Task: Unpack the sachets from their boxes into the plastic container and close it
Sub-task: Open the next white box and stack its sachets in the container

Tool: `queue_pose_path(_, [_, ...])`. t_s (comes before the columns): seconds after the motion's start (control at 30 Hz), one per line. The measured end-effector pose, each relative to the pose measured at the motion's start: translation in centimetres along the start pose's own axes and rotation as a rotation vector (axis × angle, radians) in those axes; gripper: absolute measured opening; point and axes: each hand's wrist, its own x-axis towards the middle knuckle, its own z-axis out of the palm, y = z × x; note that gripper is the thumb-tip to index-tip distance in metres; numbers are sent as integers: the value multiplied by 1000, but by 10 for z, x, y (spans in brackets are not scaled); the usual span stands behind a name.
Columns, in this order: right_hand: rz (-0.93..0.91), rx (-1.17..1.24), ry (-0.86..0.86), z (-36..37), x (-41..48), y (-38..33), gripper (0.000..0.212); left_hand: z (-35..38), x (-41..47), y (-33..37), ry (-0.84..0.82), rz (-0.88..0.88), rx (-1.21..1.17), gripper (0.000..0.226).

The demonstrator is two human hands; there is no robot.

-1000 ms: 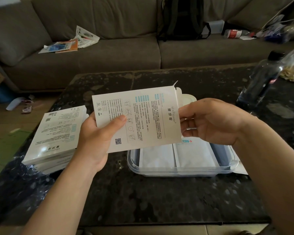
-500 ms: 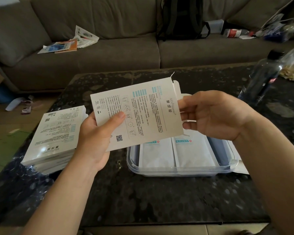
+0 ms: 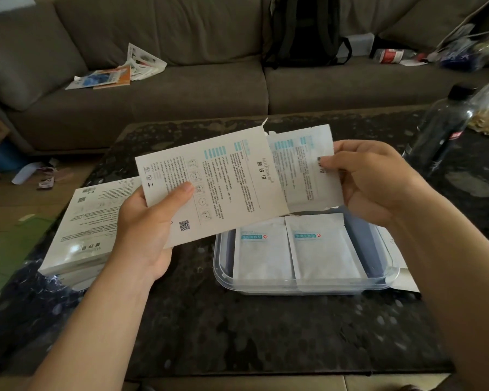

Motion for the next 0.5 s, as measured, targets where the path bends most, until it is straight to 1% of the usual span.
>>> queue_pose_path(0.1, [-1, 9, 74, -5, 2, -1, 11, -2, 2, 1, 76, 10, -4, 26])
queue_pose_path(0.17, [-16, -32, 154, -7, 2, -1, 12, -3, 3, 2, 128, 13, -5, 23])
queue_pose_path(0.27, [-92, -107, 270, -9, 4, -2, 12, -4, 4, 3, 189, 19, -26, 23])
queue_pose_path(0.37, [-123, -104, 294, -9, 5, -2, 17, -4, 4, 3, 173, 16, -16, 24])
queue_pose_path(0.5, [-136, -72, 247, -8, 1, -2, 23, -3, 2, 3, 92, -10, -24, 24])
